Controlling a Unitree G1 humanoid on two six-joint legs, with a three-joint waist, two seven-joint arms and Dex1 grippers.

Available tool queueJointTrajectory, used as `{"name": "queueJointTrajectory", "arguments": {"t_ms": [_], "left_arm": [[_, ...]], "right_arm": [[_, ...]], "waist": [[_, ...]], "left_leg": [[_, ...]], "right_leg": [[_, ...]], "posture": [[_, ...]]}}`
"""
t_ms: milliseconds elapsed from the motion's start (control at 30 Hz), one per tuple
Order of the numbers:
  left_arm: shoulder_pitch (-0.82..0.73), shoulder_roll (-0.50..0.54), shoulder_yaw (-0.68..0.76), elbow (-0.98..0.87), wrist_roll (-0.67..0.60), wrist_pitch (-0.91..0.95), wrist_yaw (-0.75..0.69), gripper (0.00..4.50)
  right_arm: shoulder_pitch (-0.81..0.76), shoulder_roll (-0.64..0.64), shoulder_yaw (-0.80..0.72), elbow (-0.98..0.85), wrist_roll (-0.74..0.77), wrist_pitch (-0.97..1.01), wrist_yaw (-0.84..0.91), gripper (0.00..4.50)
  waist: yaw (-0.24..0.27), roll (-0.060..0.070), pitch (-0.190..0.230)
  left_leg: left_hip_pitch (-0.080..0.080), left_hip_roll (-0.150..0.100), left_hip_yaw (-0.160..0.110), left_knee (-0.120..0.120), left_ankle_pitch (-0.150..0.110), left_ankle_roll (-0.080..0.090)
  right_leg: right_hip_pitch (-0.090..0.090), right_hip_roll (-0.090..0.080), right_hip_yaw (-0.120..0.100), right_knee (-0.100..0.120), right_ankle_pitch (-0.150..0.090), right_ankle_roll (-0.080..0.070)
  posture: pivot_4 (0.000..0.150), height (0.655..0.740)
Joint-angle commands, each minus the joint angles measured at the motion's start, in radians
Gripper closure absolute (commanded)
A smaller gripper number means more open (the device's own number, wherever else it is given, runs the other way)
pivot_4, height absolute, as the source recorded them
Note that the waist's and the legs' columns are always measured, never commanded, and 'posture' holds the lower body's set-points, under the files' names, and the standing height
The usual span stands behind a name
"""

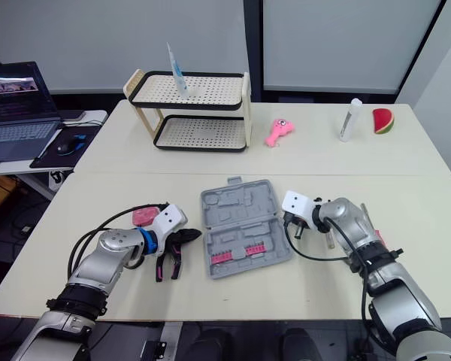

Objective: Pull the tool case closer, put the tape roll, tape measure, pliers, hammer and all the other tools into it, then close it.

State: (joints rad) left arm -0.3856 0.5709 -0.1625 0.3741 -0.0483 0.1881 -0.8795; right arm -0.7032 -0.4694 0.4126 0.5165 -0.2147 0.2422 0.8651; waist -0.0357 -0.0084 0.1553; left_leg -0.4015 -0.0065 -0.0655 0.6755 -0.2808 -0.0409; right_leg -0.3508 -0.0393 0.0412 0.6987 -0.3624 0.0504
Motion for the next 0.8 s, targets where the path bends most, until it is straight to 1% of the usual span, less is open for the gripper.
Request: {"name": "queueJointTrajectory", "arguments": {"t_ms": [33,200,400,800], "left_arm": [[-0.019,-0.017,-0.004,0.015,0.015,-0.015,0.011,4.5],[-0.026,-0.037,-0.011,0.026,0.024,-0.016,0.006,4.5],[-0.028,-0.051,-0.016,0.027,0.027,-0.009,-0.002,4.5],[-0.008,-0.069,-0.026,-0.044,0.014,0.029,-0.024,4.5]], "right_arm": [[-0.036,0.014,-0.007,0.029,-0.013,-0.044,-0.008,4.49],[-0.057,0.034,-0.003,0.067,-0.02,-0.083,0.01,4.49],[-0.057,0.049,-0.005,0.054,-0.014,-0.101,0.037,4.49],[0.006,0.038,-0.003,-0.079,-0.007,-0.055,0.094,4.49]], "waist": [[0.0,0.0,0.0],[-0.001,0.0,0.0],[-0.001,0.0,0.0],[0.0,0.0,0.0]], "left_leg": [[0.0,0.0,0.0,0.0,0.0,0.0],[0.0,0.0,0.0,0.0,0.0,0.0],[0.0,0.0,0.0,0.0,0.0,0.0],[0.0,0.0,0.0,0.0,0.0,0.0]], "right_leg": [[0.0,0.0,0.0,0.0,0.0,0.0],[0.0,0.0,0.0,0.0,0.0,0.0],[0.0,0.0,0.0,0.001,0.0,0.0],[0.0,0.0,0.0,0.001,0.0,0.0]], "posture": [[0.15,0.729],[0.15,0.729],[0.15,0.729],[0.15,0.729]]}}
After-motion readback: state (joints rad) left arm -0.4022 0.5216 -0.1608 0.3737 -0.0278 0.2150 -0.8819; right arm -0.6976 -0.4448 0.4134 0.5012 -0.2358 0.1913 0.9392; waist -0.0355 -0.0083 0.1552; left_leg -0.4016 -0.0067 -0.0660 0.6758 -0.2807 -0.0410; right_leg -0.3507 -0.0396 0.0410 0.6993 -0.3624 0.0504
